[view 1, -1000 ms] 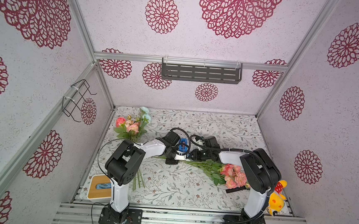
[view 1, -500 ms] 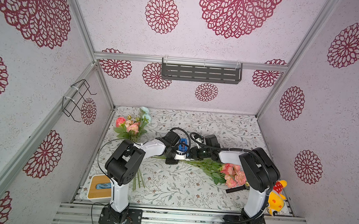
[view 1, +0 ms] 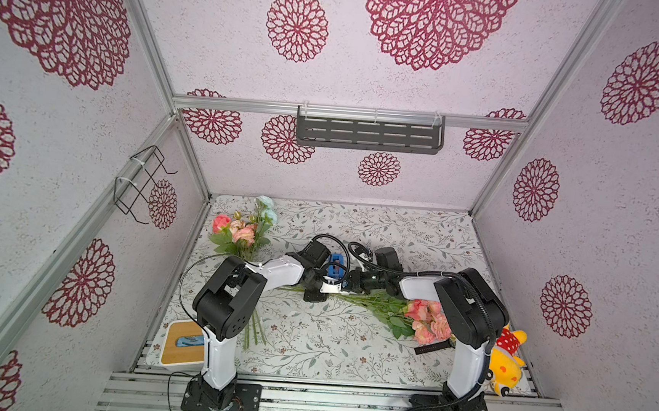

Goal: Wrap bouquets with tape
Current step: Tear off the tape using the Tape Cutter.

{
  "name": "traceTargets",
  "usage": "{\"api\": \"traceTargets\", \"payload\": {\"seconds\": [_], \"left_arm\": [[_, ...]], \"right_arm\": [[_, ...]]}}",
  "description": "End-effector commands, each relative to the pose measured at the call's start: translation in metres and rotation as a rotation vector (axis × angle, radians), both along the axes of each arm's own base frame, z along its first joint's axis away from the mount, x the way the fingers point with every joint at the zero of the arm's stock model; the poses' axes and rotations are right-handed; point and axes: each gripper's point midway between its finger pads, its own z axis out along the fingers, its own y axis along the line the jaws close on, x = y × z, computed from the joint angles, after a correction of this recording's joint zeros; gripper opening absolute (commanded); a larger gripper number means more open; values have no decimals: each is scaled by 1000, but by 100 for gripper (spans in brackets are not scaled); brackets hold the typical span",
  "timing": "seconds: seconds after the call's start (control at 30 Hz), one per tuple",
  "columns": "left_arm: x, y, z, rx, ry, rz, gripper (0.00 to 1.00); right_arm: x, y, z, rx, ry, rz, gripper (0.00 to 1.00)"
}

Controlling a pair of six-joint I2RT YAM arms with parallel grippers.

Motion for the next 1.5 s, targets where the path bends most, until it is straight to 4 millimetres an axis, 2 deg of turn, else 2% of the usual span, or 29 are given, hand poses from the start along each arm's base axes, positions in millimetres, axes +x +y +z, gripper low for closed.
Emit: {"api": "traceTargets", "payload": {"seconds": [0.0,0.1,0.2,0.5,0.57,0.77,0.97,1.03,1.1,1.13,1.17,1.3,1.37,1.47], "left_arm": [[-4,-7,-1,-8,10,-25,0],[-4,-8,0,-10,6,-25,0],[-3,-8,0,-10,6,-24,0],[-4,-11,-1,-18,14,-24,0],[-5,-11,-1,-23,17,-24,0],[-7,-13,-2,-22,24,-27,0],[-5,-23,12,-126,31,2,0],[-8,-24,7,-108,26,-12,0],[-14,-21,-6,-41,40,-28,0],[-15,-21,-7,-26,41,-30,0],[-20,-20,-21,-7,79,-28,0],[-23,-25,-24,-39,55,-12,0],[-21,-23,-24,-30,51,3,0],[-21,-18,-27,6,53,8,0]], "right_arm": [[4,9,25,62,-43,30,9],[6,10,18,35,-45,33,8],[6,10,2,-32,-51,53,8],[-7,-11,-48,-264,-95,94,8],[-7,-10,-52,-269,-89,90,7],[-15,4,-48,-313,-123,138,8],[-24,-15,-74,-442,-163,128,8],[-24,-17,-81,-492,-194,128,9],[-25,-11,-81,-489,-207,137,11],[-27,-10,-82,-499,-211,147,12],[-27,-9,-83,-511,-218,155,13],[-31,-11,-86,-526,-235,154,15],[-29,-11,-79,-506,-246,144,16],[-23,-11,-57,-405,-200,115,19]]}}
